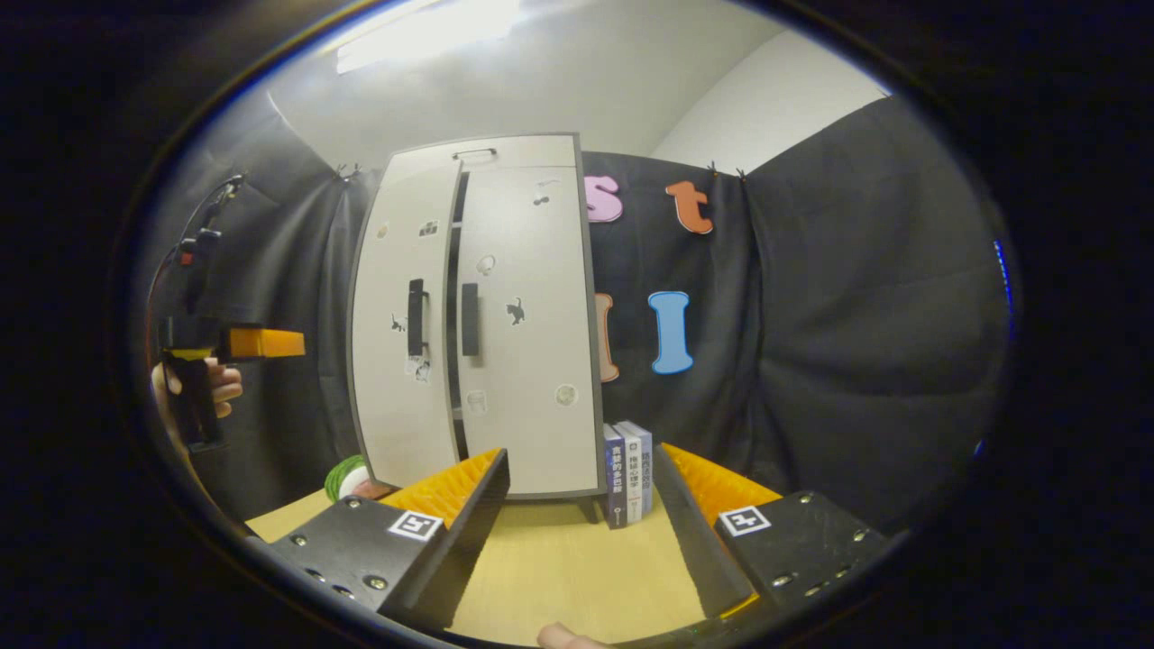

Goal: Grab one shoe with the right hand and put it into the shoe cabinet, grab the other shoe with the left hand and put it into the shoe cabinet; then close the right door with the right hand and the left door with the left hand.

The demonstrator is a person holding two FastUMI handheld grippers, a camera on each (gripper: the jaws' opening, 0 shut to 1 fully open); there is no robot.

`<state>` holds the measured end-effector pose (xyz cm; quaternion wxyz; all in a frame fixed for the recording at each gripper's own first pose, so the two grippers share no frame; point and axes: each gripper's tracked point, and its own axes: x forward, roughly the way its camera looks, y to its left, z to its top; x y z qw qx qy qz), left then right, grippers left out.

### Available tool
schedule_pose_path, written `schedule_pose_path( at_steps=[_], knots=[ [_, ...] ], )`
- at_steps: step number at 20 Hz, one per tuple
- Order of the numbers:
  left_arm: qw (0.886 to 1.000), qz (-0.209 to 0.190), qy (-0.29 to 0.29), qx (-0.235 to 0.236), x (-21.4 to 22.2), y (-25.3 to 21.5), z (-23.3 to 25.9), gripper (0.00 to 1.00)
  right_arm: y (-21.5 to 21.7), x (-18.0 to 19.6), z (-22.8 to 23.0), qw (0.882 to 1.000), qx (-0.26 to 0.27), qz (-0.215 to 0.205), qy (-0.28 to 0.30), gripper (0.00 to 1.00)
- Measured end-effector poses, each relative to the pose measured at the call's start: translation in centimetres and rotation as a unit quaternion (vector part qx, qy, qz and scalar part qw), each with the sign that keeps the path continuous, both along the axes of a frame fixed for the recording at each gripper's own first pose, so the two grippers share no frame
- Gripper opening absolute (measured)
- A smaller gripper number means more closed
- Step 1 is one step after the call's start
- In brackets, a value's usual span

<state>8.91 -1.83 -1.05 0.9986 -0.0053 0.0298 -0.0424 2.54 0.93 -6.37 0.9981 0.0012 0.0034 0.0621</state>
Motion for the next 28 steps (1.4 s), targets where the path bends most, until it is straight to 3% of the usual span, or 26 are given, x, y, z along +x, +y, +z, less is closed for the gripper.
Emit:
schedule_pose_path(
  at_steps=[6, 7, 9, 12, 18, 22, 24, 28],
  knots=[
    [1.000, 0.006, 0.001, -0.005, -2.3, 0.6, -1.3, 1.00, -1.1, 0.1, 0.2, 1.000, 0.013, -0.010, -0.001, 0.94],
    [1.000, 0.005, 0.000, -0.002, -2.7, 0.4, -1.3, 0.92, -1.1, 0.1, 0.2, 1.000, 0.012, -0.010, 0.000, 0.94],
    [1.000, 0.005, -0.002, 0.006, -3.2, -0.2, -1.3, 1.00, -0.9, 0.2, 0.0, 1.000, 0.008, -0.008, 0.003, 0.94],
    [1.000, 0.013, -0.004, 0.018, -3.7, -0.4, -1.4, 0.93, -0.1, 0.1, -0.1, 1.000, 0.000, 0.001, 0.004, 0.96],
    [0.997, 0.044, -0.013, 0.055, -4.2, -0.2, -1.5, 0.96, 0.8, 0.2, 1.3, 1.000, 0.002, 0.010, -0.003, 0.94],
    [0.997, 0.058, -0.008, 0.049, -4.7, -0.2, -1.8, 0.96, 1.4, 0.8, 2.8, 1.000, -0.015, 0.013, -0.003, 0.98],
    [0.996, 0.071, -0.009, 0.047, -5.2, 0.4, -1.7, 0.96, 2.0, 1.0, 3.1, 1.000, -0.020, 0.019, -0.002, 0.94],
    [0.997, 0.071, -0.016, 0.033, -5.9, -0.1, -1.5, 0.96, 3.4, 1.5, 2.3, 0.999, -0.023, 0.037, 0.012, 0.96]
  ],
)
